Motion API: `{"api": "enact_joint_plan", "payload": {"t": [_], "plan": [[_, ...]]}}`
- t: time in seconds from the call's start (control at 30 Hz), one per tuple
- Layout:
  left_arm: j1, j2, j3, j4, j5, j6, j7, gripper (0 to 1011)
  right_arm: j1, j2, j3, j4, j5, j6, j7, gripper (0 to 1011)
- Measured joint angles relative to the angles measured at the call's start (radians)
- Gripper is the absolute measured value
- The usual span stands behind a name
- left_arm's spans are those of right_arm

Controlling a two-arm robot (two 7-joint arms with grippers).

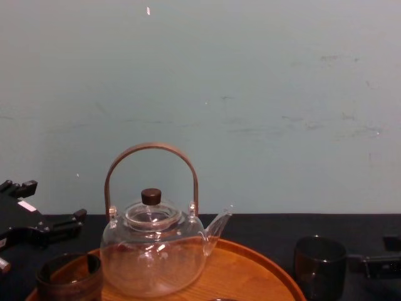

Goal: Pick up the glass from the table and place it on the tray.

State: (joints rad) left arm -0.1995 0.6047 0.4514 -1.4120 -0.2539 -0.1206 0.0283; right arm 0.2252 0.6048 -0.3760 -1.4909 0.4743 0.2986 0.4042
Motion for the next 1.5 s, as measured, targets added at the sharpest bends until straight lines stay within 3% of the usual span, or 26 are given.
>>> {"api": "enact_joint_plan", "payload": {"t": [0.6,1.5], "plan": [[0.000,0.000,0.000,0.000,0.000,0.000,0.000,1001,0.099,-0.063,-0.042,0.096,-0.056,0.014,0.039,1002],[0.000,0.000,0.000,0.000,0.000,0.000,0.000,1001,0.190,-0.135,-0.074,0.215,-0.095,0.025,0.061,1002]]}}
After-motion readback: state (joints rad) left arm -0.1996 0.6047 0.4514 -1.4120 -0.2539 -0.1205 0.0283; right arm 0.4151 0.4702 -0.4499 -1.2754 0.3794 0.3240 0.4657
